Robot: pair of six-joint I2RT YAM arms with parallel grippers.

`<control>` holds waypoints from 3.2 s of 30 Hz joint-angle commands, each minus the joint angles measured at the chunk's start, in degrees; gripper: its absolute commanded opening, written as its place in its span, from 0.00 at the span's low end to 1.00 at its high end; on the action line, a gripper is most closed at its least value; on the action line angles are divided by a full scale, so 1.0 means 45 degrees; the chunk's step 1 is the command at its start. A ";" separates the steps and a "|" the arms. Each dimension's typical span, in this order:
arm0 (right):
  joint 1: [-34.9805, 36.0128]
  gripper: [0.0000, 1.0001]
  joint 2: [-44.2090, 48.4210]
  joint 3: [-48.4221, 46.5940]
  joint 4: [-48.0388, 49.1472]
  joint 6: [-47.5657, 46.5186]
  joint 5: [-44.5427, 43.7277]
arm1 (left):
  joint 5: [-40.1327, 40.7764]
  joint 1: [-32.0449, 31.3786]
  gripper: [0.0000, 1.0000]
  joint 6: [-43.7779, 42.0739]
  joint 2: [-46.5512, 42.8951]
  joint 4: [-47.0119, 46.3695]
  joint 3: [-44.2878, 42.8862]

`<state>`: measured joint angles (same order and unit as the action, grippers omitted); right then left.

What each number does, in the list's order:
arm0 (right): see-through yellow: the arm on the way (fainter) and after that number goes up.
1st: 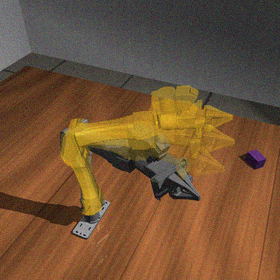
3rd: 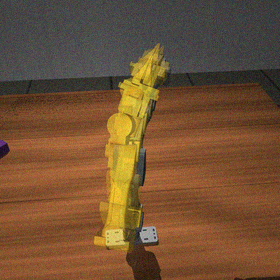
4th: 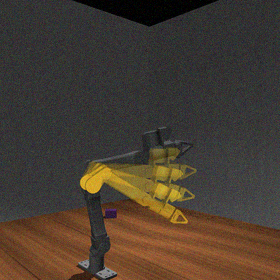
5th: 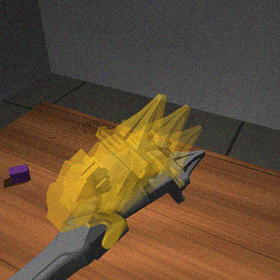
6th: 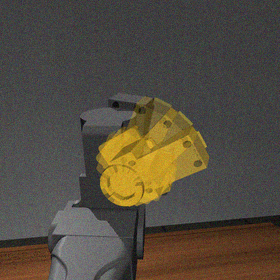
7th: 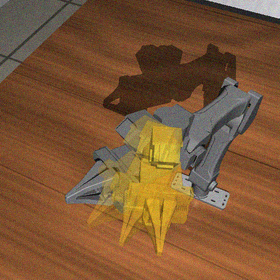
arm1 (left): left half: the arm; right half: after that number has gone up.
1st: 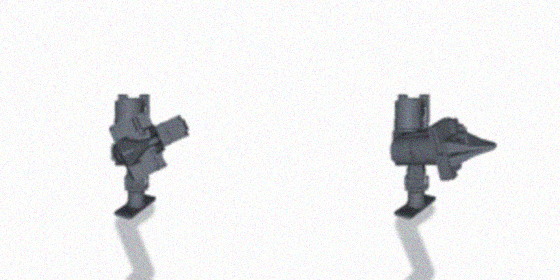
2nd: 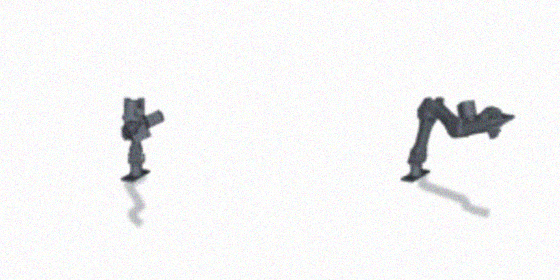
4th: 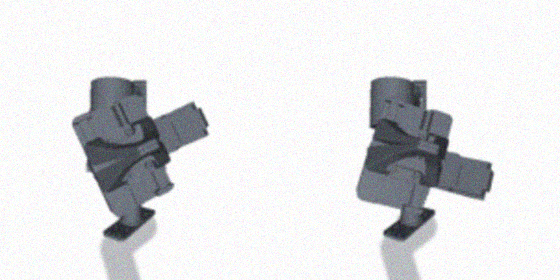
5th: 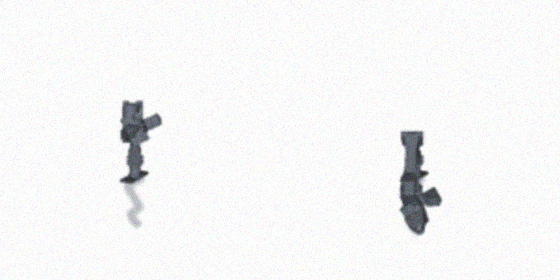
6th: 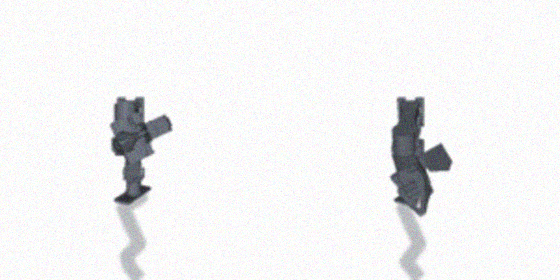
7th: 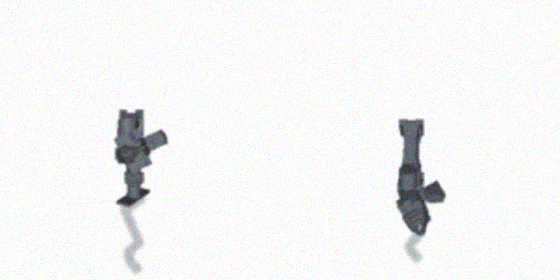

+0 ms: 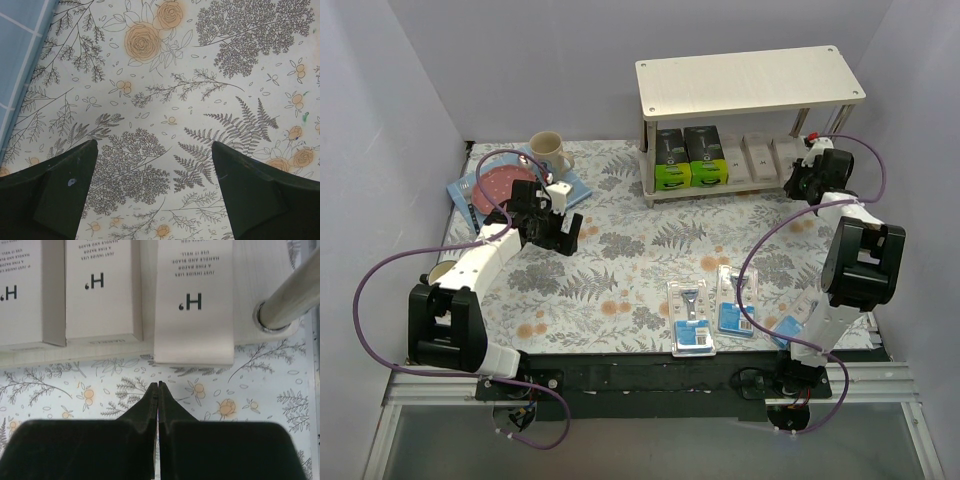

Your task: Place and organize the shaving razors onto the shelf

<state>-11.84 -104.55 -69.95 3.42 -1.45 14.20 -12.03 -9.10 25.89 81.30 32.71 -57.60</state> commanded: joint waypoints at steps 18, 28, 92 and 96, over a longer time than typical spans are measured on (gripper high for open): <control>0.0189 0.01 -0.1199 -0.1270 0.2364 -0.0419 -0.1123 | 0.0232 0.0031 0.98 -0.0519 0.0625 0.0232 -0.0949; 0.0130 0.19 0.1023 0.0577 -0.0540 -0.1199 -0.1105 | -0.0351 -0.0301 0.98 -0.0247 0.0664 -0.0002 -0.1184; 0.5816 0.18 0.0149 -0.0176 -1.1620 -1.8060 0.0594 | -0.2346 -0.1335 0.98 0.1395 -0.0020 -0.1663 -0.1280; 0.5053 0.13 0.0459 -0.1792 -1.2769 -1.5853 0.2076 | -0.2424 -0.1571 0.98 0.1454 0.0254 -0.1663 -0.1593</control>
<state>13.98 -104.49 -71.11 -48.49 -86.67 15.90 -21.45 -15.03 31.81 81.93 26.09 -61.93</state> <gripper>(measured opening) 0.263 0.981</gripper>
